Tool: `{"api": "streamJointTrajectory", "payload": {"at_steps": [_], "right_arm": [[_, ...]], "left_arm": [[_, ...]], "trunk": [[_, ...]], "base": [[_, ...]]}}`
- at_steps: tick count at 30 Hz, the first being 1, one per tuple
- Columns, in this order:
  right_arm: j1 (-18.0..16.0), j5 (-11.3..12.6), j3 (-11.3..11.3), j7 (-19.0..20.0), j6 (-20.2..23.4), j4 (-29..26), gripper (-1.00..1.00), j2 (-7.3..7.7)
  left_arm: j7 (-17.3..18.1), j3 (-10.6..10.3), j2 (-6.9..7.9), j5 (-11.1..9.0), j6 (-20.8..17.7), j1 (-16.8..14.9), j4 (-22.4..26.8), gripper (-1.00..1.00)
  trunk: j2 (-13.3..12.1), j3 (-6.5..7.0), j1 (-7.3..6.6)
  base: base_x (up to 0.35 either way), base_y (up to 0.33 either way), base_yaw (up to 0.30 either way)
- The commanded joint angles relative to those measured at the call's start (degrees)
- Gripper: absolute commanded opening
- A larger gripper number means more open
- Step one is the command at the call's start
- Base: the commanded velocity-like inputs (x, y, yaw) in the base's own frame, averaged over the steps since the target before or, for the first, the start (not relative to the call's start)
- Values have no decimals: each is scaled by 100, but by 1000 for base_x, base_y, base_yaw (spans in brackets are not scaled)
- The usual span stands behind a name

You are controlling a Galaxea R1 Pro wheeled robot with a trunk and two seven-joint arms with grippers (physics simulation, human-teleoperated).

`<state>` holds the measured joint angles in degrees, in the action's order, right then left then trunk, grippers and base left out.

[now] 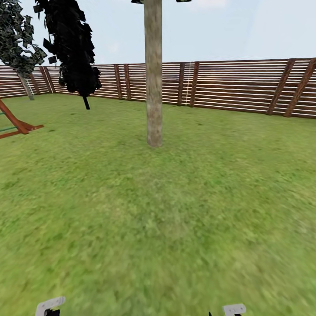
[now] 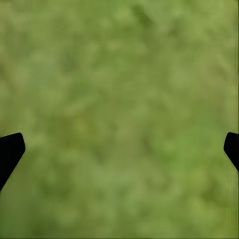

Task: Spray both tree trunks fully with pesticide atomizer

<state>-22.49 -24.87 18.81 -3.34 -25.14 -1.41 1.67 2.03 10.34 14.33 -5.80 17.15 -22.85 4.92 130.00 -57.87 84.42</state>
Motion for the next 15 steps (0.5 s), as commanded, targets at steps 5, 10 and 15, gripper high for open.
{"api": "streamJointTrajectory", "payload": {"at_steps": [5, 10, 15], "right_arm": [[0, 0, 0, 0, 0, 0, 100, 1], [2, 0, 0, 0, 0, 0, 100, 0], [0, 0, 0, 0, 0, 0, 100, 0]], "left_arm": [[-1, 2, -8, 0, -1, 0, 0, -100], [-1, 3, 0, 0, 4, 0, 0, -100], [-1, 3, 8, 0, 3, 0, 0, -100]], "trunk": [[0, 0, 0], [0, 0, 0], [0, 0, 0]], "base": [[341, 0, 0], [341, 0, 0], [341, 0, 0]]}}
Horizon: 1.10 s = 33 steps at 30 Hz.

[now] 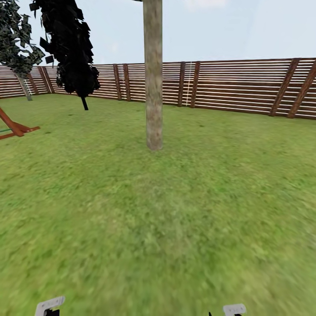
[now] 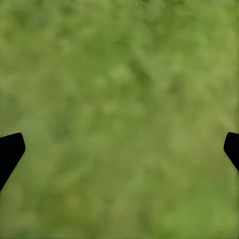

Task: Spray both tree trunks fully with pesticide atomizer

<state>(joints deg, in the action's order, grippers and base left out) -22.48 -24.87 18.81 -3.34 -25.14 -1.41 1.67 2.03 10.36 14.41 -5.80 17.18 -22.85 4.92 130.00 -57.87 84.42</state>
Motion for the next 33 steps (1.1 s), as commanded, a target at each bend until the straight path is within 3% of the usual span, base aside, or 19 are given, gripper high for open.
{"api": "streamJointTrajectory", "payload": {"at_steps": [1, 33], "right_arm": [[-1, 0, 0, 0, 0, 0, 100, 0], [-1, 0, 0, 0, 0, 0, 100, 0]], "left_arm": [[-1, 1, 0, 0, 1, 0, 0, -100], [-1, 1, -15, 0, -4, 0, 0, -100]], "trunk": [[0, 0, 0], [0, 0, 0]], "base": [[341, 0, 0], [341, 0, 0]]}}
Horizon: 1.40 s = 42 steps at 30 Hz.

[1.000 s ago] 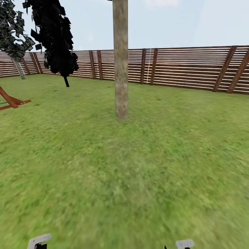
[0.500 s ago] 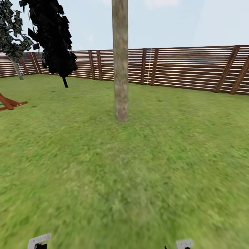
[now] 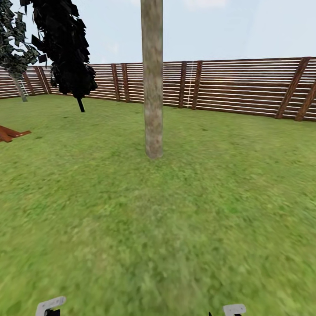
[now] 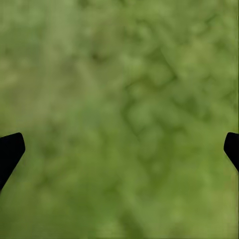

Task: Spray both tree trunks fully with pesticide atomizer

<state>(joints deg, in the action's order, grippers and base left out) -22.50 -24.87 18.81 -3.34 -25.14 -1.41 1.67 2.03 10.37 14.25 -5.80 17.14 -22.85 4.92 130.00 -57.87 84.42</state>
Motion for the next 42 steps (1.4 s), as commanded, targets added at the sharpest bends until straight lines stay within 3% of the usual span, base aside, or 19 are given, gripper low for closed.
{"api": "streamJointTrajectory", "payload": {"at_steps": [1, 42], "right_arm": [[2, 0, 0, 0, 0, 0, 100, 0], [0, 0, 0, 0, 0, 0, 100, 0]], "left_arm": [[-1, 0, -1, 0, 0, 0, 0, -100], [-1, 0, 7, 0, 0, 0, 0, -100]], "trunk": [[0, 0, 0], [0, 0, 0]], "base": [[341, 0, 0], [341, 0, 0]]}}
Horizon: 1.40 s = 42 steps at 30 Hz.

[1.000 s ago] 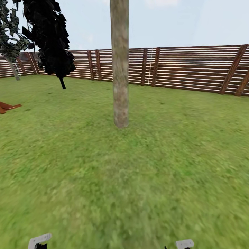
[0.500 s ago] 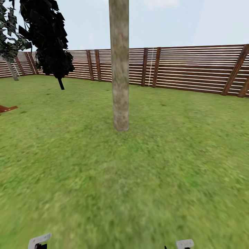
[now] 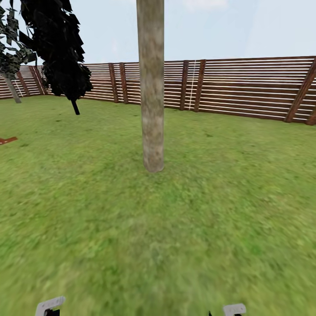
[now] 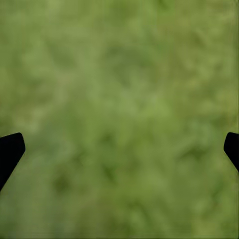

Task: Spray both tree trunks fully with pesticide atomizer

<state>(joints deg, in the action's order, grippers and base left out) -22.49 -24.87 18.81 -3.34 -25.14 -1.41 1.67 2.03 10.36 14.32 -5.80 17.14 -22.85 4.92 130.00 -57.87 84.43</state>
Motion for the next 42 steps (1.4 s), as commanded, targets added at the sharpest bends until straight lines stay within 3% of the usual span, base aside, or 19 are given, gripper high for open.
{"api": "streamJointTrajectory", "payload": {"at_steps": [1, 20, 27, 42], "right_arm": [[1, 2, 0, 0, 0, 0, 100, 0], [-1, 76, 71, -8, -3, -22, 100, 19], [-1, 162, 116, -9, -30, -739, 100, 25], [-1, 53, 53, 16, -35, -765, 100, 52]], "left_arm": [[-1, 1, 0, 0, 4, 0, 0, -100], [74, -17, -35, 1, 8, 0, 0, -100], [77, -9, -28, 0, 1, 0, 0, -100], [17, -18, -35, 8, 3, 0, 0, -100]], "trunk": [[0, 0, 0], [0, 0, 0], [0, 0, 0], [0, 0, 0]], "base": [[341, 0, 0], [341, 0, 0], [341, 0, 0], [341, 0, 0]]}}
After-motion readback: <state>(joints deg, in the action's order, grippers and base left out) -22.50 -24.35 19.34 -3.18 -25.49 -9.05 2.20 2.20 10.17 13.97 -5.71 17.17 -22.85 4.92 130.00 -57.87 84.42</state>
